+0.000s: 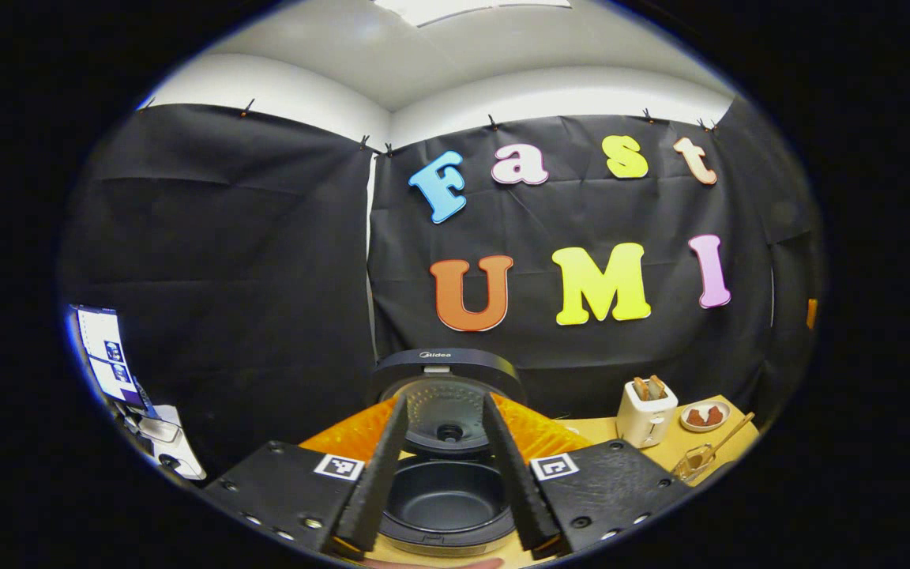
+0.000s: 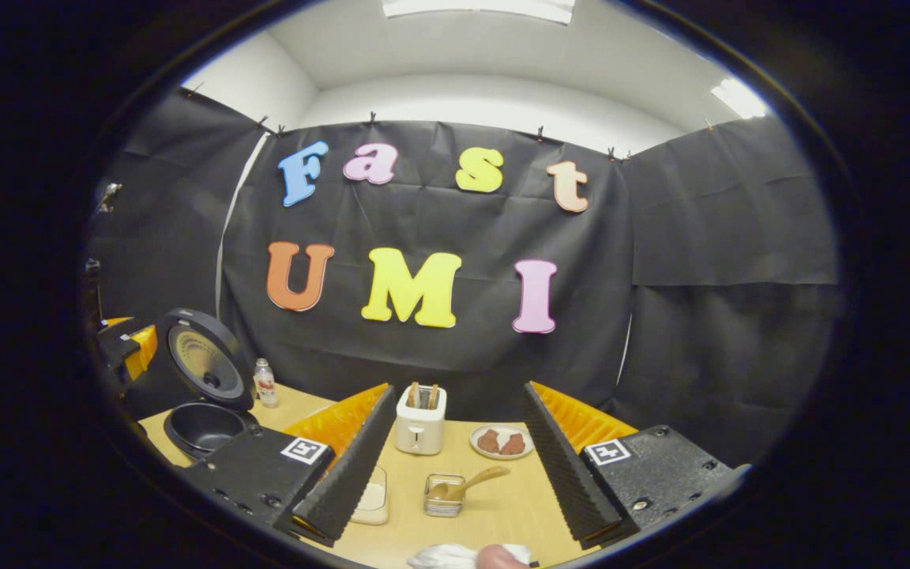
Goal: Close the left gripper, press the button to open the rice cooker; take a wooden spoon from the chopstick holder with the right hand, scoop a spoonful of rice and pour it into the rice cooker, then put the wooden spoon back into the chopstick holder.
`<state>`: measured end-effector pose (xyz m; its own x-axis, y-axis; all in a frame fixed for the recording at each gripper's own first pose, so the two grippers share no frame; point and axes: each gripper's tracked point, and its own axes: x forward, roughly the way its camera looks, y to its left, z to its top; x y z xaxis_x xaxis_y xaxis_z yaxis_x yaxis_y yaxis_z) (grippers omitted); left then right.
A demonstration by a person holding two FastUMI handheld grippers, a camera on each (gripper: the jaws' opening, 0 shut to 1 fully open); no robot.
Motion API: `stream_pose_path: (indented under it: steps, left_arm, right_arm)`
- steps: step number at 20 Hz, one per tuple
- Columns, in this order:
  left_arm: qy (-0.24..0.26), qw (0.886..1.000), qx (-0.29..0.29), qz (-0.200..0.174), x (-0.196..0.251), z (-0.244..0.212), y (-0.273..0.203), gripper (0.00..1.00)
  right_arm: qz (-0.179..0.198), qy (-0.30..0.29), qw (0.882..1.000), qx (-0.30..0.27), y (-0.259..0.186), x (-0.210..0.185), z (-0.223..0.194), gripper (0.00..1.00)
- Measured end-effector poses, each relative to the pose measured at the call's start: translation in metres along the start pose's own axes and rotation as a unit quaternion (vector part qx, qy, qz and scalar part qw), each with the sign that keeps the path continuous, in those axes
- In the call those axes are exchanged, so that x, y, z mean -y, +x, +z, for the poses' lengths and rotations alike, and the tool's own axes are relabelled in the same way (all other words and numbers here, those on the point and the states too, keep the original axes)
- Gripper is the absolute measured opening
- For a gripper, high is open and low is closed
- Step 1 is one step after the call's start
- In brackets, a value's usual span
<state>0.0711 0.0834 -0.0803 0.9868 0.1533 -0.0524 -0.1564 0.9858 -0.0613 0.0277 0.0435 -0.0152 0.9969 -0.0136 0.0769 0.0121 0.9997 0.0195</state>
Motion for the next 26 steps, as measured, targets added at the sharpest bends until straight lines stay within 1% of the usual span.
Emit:
stream_pose_path:
  steps: [2, 4, 5, 6, 7, 8, 11, 12, 15, 19, 22, 23, 26]
  left_arm:
    - [0.002, 1.0, 0.0, -0.003, -0.001, 0.002, -0.007, 0.75]
    - [0.026, 0.999, 0.021, 0.009, -0.011, 0.012, -0.013, 0.98]
    - [0.04, 0.999, 0.035, 0.012, -0.011, 0.019, -0.014, 0.97]
    - [0.052, 0.997, 0.046, 0.012, -0.011, 0.024, -0.017, 0.9]
    - [0.064, 0.997, 0.05, 0.012, -0.009, 0.025, -0.019, 0.9]
    - [0.069, 0.996, 0.054, 0.01, -0.007, 0.026, -0.02, 0.96]
    - [0.074, 0.996, 0.048, 0.0, 0.003, 0.023, -0.025, 0.96]
    - [0.077, 0.996, 0.047, 0.0, 0.005, 0.02, -0.026, 0.95]
    - [0.085, 0.995, 0.046, -0.005, 0.011, 0.017, -0.029, 0.95]
    - [0.096, 0.995, 0.04, -0.003, 0.015, 0.009, -0.028, 0.95]
    - [0.103, 0.994, 0.028, -0.006, 0.019, -0.001, -0.026, 0.95]
    - [0.107, 0.994, 0.024, -0.006, 0.02, -0.005, -0.026, 0.95]
    - [0.116, 0.993, 0.021, -0.006, 0.025, -0.011, -0.024, 0.95]
  right_arm:
    - [-0.004, 0.01, 1.0, 0.003, 0.004, 0.002, -0.004, 1.0]
    - [-0.009, 0.006, 1.0, -0.002, 0.009, 0.007, -0.011, 1.0]
    - [-0.013, 0.008, 1.0, 0.001, 0.011, 0.01, -0.013, 1.0]
    - [-0.018, 0.009, 1.0, -0.001, 0.014, 0.013, -0.015, 1.0]
    - [-0.018, 0.01, 1.0, -0.005, 0.017, 0.014, -0.019, 1.0]
    - [-0.018, 0.011, 1.0, -0.006, 0.02, 0.014, -0.023, 1.0]
    - [-0.023, 0.015, 1.0, -0.012, 0.035, 0.018, -0.037, 1.0]
    - [-0.024, 0.016, 0.999, -0.016, 0.042, 0.02, -0.048, 1.0]
    - [-0.036, 0.03, 0.998, -0.044, 0.063, 0.03, -0.091, 1.0]
    - [-0.045, 0.04, 0.994, -0.091, 0.09, 0.037, -0.163, 1.0]
    - [-0.055, 0.067, 0.988, -0.131, 0.112, 0.042, -0.216, 1.0]
    - [-0.064, 0.071, 0.985, -0.142, 0.119, 0.046, -0.233, 1.0]
    - [-0.063, 0.099, 0.98, -0.162, 0.147, 0.047, -0.27, 1.0]
